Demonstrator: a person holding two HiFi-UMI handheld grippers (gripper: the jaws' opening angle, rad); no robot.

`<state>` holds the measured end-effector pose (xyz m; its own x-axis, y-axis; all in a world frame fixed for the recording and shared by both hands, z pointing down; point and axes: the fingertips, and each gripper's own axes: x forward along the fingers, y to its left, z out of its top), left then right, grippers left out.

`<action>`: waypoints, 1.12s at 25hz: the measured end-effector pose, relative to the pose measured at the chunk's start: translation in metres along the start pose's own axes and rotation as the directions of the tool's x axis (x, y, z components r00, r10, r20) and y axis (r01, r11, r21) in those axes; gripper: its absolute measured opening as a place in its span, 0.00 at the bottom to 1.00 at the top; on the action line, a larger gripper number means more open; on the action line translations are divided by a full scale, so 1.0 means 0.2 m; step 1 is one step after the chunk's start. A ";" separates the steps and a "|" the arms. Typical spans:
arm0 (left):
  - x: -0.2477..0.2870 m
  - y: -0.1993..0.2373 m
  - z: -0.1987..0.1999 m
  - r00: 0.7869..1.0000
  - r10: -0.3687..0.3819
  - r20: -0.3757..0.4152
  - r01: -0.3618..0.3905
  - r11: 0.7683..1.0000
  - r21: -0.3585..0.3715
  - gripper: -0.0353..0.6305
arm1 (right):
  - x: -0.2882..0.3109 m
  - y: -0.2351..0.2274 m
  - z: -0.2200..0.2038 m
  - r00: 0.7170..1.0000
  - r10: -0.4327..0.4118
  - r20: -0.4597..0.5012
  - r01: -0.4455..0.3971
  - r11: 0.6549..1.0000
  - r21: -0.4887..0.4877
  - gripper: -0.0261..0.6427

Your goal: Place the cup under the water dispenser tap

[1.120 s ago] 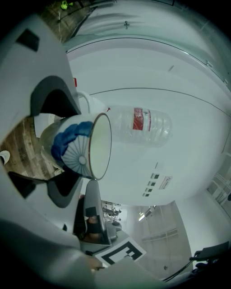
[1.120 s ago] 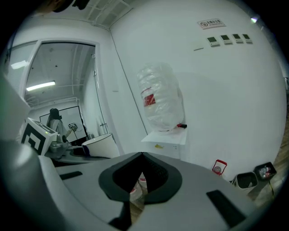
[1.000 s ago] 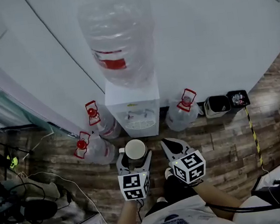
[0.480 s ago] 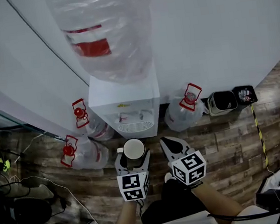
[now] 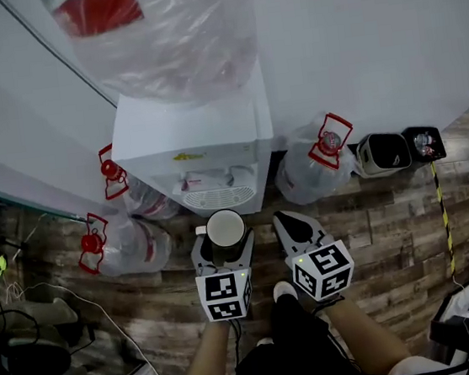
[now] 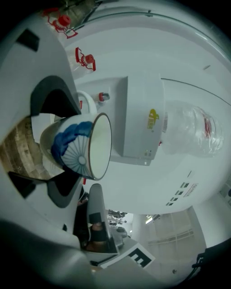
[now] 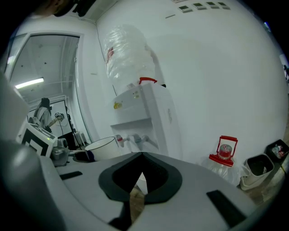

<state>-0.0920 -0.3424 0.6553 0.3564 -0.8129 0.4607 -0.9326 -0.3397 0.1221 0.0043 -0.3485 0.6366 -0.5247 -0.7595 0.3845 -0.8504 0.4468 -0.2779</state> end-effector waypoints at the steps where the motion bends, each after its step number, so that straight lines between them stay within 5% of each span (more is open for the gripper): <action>1: 0.03 0.00 -0.02 1.000 0.000 0.000 0.000 1.000 0.001 0.68 | 0.02 -0.02 -0.03 1.000 -0.001 -0.001 0.001 1.000 -0.002 0.07; 28: 0.71 0.22 -0.34 0.998 0.065 0.007 -0.065 0.998 0.000 0.68 | 0.44 -0.23 -0.41 1.000 0.013 -0.027 -0.013 0.999 -0.032 0.07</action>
<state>-0.0862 -0.4412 0.7868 0.2956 -0.8366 0.4613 -0.9537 -0.2863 0.0918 -0.0061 -0.3971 0.7563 -0.5363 -0.7407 0.4046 -0.8440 0.4719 -0.2548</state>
